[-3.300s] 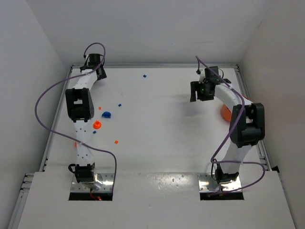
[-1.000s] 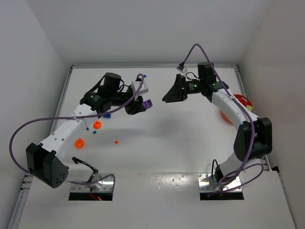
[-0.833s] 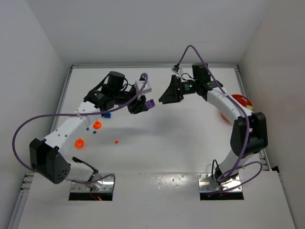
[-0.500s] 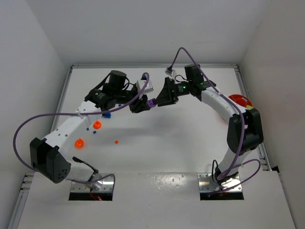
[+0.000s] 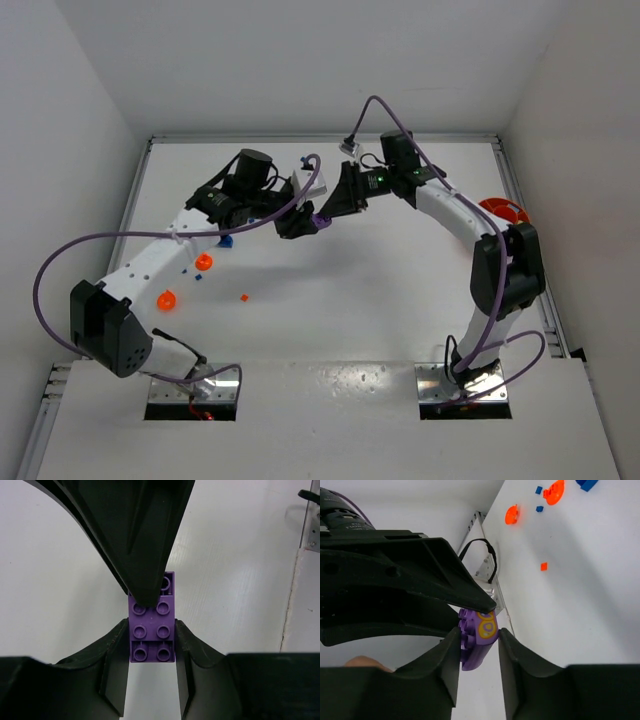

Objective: Sort the legos into containers by color

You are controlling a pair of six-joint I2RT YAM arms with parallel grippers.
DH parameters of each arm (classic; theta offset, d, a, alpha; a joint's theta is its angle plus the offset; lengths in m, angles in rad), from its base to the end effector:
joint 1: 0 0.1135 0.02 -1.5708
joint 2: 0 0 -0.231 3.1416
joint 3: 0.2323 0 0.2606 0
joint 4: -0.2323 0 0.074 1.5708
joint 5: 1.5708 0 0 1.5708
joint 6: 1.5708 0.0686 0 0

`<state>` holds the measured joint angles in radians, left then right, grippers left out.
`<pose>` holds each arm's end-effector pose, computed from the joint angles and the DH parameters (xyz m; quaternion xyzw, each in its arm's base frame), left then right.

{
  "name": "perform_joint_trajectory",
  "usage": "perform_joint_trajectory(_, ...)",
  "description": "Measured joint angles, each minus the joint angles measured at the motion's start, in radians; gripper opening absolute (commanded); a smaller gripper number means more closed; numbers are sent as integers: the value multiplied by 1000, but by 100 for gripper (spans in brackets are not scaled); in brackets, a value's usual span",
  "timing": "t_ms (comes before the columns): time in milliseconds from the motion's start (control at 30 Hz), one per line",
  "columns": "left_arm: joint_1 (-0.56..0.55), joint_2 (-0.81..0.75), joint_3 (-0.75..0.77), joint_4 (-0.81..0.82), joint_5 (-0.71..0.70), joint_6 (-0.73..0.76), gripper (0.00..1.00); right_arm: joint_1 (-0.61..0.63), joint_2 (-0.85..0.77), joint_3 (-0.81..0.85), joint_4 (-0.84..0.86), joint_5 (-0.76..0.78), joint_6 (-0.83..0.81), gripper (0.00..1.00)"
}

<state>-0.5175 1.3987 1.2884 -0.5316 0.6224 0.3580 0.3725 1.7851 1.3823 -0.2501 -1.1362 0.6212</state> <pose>0.2783 -0.2045 0.2951 0.4850 0.7127 -0.3069 0.4032 0.3571 0.2063 0.2325 -0.1428 0.7794 0.6020 0.0984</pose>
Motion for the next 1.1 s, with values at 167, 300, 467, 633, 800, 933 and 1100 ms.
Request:
perform_joint_trajectory(167, -1, 2, 2, 2, -19, -1, 25, 2, 0, -6, 20, 13, 12, 6)
perform_joint_trajectory(300, -2, 3, 3, 4, -48, -8, 59, -9, -2, -23, 31, 28, 5, 0)
perform_joint_trajectory(467, -7, 9, 5, 30, -146, -60, 100, -32, -49, -26, -113, 101, -136, 0)
perform_joint_trajectory(633, -6, 9, 5, 59, -241, -108, 100, -91, -143, -40, -231, 281, -275, 0)
perform_joint_trajectory(800, 11, 9, 5, 93, -406, -234, 100, -208, -219, -44, -335, 560, -404, 0)
perform_joint_trajectory(933, 37, 14, 28, 95, -571, -311, 100, -319, -299, -95, -370, 821, -484, 0)
perform_joint_trajectory(1100, 50, 38, 70, 108, -690, -373, 100, -464, -466, -225, -329, 1087, -534, 0)
